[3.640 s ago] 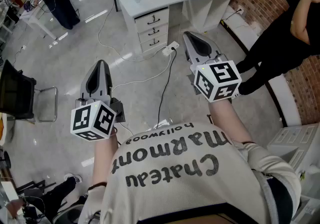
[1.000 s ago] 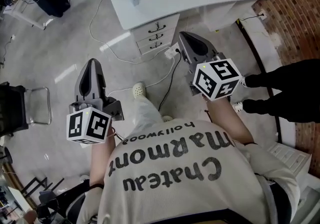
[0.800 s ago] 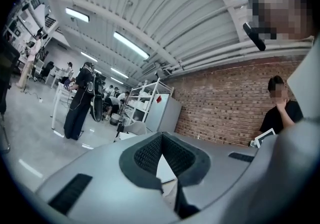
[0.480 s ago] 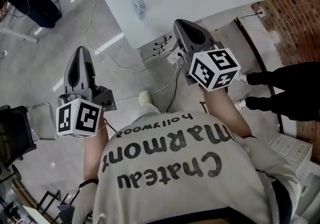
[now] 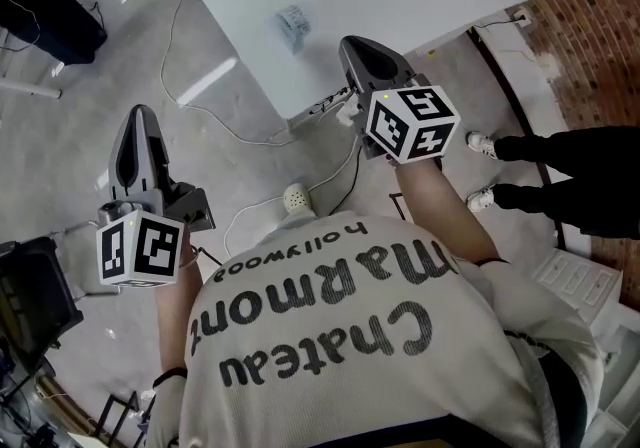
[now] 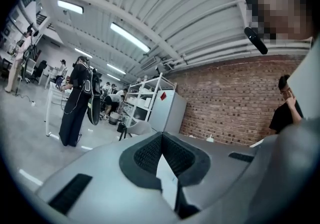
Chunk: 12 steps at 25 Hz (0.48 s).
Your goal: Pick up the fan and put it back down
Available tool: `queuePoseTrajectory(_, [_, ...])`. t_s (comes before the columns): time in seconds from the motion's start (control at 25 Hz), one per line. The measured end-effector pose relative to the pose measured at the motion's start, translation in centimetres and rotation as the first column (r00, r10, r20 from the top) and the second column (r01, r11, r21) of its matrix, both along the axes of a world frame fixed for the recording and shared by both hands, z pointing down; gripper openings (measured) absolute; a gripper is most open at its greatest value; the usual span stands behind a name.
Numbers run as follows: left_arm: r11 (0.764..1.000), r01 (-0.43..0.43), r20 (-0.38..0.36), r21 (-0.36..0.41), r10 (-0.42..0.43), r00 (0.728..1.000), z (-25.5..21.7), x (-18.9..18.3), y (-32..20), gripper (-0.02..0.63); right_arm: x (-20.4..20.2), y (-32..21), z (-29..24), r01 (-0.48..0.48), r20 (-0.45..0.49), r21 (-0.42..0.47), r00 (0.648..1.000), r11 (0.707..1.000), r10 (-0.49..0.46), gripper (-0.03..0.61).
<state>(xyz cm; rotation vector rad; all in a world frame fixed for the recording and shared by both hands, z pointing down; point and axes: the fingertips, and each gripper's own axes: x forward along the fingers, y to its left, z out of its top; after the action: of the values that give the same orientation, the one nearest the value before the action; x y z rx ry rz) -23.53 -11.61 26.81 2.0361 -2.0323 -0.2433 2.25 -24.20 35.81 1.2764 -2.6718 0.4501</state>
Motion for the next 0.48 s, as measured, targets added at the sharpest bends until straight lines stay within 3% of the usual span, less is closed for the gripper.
queuePoseTrajectory(0.48, [1.0, 0.023, -0.018, -0.021, -0.023, 1.0, 2.0, -4.0, -1.8, 0.002, -2.9, -2.7, 5.0, -0.005, -0.016, -0.115, 1.0, 0.993, 0.003, 0.122])
